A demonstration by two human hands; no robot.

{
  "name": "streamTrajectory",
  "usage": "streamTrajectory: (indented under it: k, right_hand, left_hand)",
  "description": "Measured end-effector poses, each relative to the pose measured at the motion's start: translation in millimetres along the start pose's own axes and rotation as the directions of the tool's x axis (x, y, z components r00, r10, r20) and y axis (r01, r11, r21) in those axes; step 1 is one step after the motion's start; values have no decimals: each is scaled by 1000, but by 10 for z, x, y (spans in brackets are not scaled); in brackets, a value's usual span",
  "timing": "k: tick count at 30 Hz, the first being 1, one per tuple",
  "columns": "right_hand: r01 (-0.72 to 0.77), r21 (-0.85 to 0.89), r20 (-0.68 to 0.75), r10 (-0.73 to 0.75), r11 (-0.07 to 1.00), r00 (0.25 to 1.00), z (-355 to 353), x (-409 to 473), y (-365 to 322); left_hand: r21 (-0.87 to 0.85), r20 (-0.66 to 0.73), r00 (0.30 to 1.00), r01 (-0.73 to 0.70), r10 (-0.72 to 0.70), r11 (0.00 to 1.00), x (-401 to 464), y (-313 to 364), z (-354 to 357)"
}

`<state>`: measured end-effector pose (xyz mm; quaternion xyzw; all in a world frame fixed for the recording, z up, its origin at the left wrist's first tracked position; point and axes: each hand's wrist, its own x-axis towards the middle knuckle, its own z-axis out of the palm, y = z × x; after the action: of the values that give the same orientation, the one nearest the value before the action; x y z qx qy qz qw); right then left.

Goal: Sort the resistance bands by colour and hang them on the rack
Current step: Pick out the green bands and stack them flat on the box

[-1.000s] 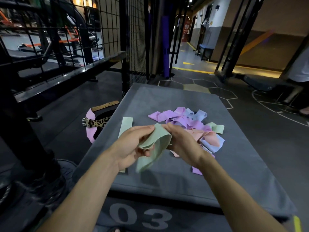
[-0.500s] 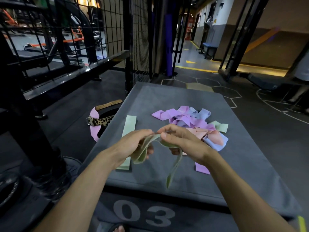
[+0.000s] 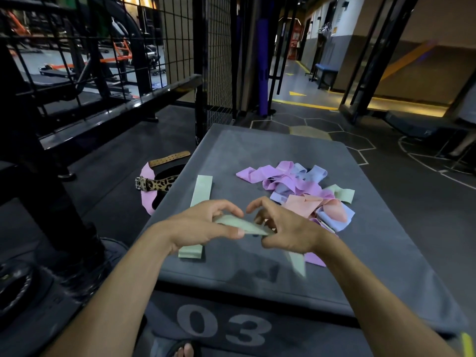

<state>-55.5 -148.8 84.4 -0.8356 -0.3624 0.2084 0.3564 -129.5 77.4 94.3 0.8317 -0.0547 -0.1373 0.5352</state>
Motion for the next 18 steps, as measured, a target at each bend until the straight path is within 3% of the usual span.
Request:
streamTrajectory:
  k: [3,7,15,18]
  right_hand:
    - [-48,218,-120,76,975,990,-101,-43,119]
    - [-95,456,-160,186,885,969,-218,-86,271]
    - [11,570,-424,283,821,860,-244,30,305]
    - [45,582,-537,342,812,771,-247,112,289]
  left_hand:
    - [-171,-41,998,38,-46,985,-42,-11,-82]
    - [-201,-4,995,92,-95,975,-93,-77,-159]
    - [-125,56,977,209,-204,970,-88,-240,-178]
    - [-191,78,976,216,-205,957,-77,-291,-122]
